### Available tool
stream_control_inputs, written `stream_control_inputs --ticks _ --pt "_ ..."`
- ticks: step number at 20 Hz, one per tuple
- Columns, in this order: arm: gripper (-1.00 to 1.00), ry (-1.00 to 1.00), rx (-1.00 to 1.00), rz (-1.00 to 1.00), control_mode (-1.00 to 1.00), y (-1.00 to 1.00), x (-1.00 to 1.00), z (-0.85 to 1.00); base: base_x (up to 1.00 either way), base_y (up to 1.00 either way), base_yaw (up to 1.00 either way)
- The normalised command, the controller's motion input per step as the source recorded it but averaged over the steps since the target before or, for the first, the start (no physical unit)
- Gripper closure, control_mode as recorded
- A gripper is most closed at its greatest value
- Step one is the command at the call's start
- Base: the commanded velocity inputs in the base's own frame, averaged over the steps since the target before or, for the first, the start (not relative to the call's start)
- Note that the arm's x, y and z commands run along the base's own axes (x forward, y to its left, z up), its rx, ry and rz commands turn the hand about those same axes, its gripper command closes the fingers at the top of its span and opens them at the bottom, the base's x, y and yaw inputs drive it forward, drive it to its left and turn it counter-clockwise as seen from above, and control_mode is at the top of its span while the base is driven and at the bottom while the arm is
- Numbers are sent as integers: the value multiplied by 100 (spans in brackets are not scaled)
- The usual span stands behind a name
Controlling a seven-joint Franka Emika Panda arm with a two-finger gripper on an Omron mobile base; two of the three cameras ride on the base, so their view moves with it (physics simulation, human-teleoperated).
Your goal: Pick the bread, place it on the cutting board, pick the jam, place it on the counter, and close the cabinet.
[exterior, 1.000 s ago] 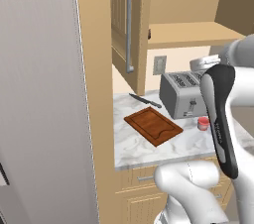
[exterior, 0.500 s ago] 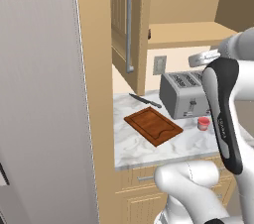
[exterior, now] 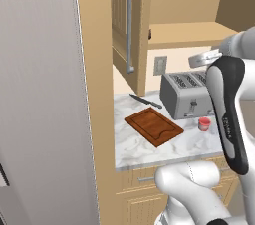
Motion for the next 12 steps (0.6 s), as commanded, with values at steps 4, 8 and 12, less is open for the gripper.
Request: stream_control_inputs --ticks 4,8,12 --pt "-100 0 0 1 -100 0 8 0 0 0 0" --pt "-100 0 0 0 -100 8 21 0 0 0 0" --pt "-100 0 0 0 -100 19 31 0 0 0 0"
